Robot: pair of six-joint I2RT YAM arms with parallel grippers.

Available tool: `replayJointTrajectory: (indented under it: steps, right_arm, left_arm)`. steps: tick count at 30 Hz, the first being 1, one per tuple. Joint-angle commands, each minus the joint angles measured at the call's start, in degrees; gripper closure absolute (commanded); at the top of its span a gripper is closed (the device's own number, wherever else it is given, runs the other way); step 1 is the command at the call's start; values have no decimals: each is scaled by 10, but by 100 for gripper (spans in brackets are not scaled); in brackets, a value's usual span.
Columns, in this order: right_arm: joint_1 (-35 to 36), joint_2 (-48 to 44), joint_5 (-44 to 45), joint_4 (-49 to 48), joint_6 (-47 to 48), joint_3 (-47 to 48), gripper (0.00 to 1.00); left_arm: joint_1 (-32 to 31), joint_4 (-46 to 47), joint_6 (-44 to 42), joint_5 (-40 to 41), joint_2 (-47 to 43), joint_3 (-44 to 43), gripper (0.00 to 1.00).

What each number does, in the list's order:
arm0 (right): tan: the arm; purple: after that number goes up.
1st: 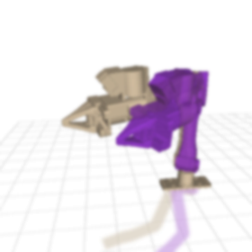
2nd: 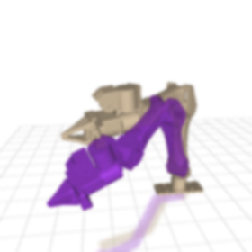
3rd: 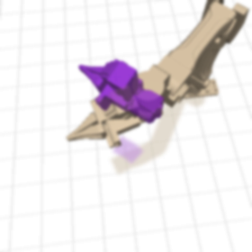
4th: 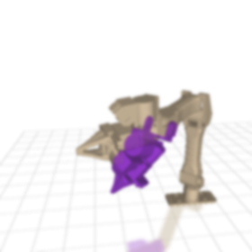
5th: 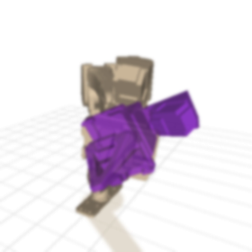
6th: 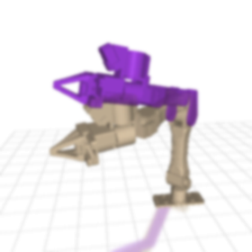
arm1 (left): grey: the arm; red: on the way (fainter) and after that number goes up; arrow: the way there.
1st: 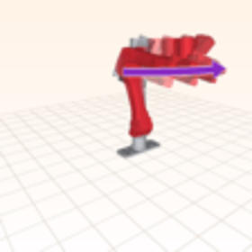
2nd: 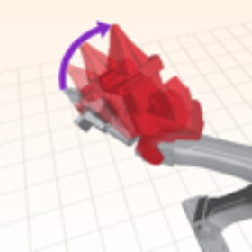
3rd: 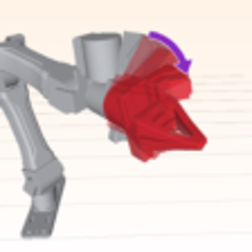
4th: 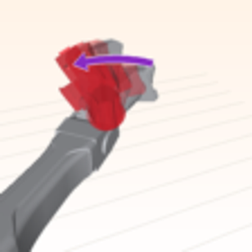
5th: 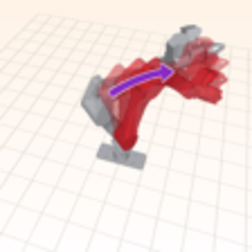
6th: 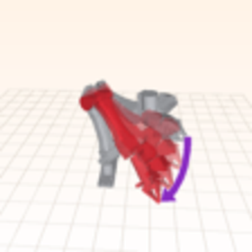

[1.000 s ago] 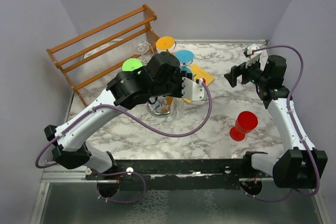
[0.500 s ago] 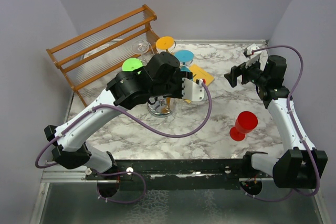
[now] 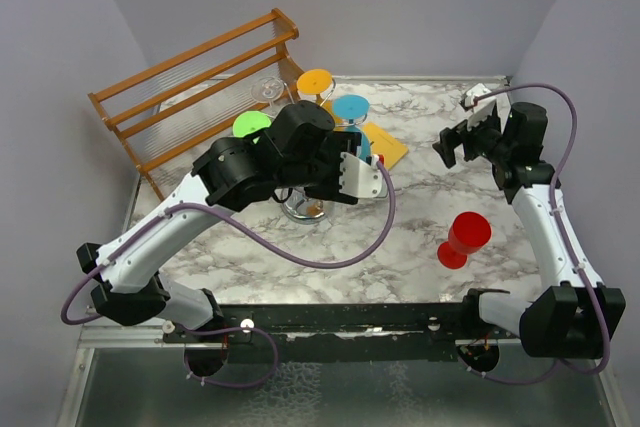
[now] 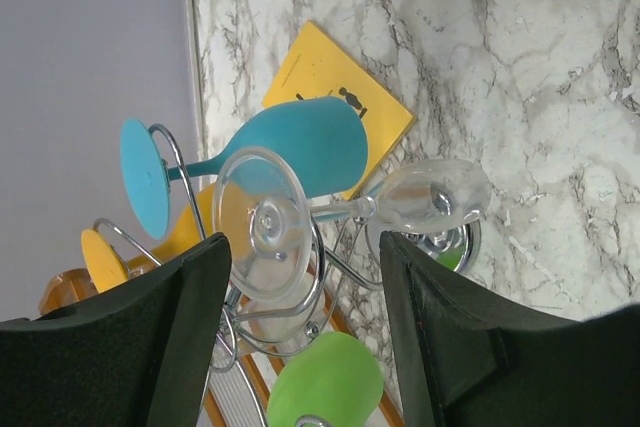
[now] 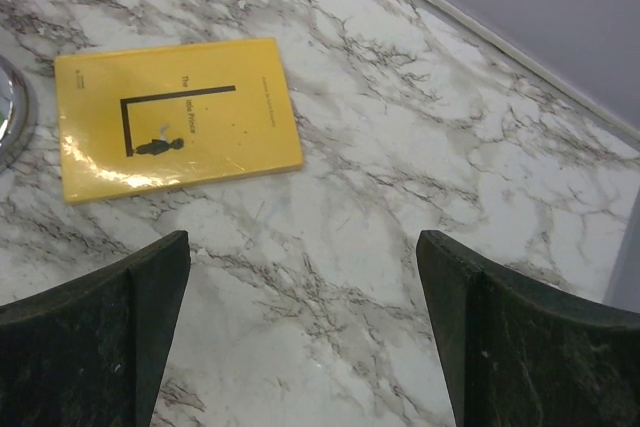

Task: Place the wine glass upside down on the wine glass rack

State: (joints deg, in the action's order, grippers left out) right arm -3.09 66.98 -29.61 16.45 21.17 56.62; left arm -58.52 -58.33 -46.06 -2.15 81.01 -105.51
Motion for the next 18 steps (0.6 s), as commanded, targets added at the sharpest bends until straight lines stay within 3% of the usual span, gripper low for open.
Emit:
replayJointTrajectory:
  steps: [1,6,12,18]
  right_arm:
    - [-2,-10,50,66,68,50,5]
    - [-2,-25,37,160,100,89,5]
    - [-2,-51,50,342,142,136,7]
    - [-2,-123,105,424,162,115,7]
  left_arm:
    - [-2,-20,-1,-14,-27,-7,34]
    - [5,-31,11,-47,-45,-16,25]
    - [40,-36,34,-91,-66,-17,10]
    - [58,-30,35,-91,-80,-10,8]
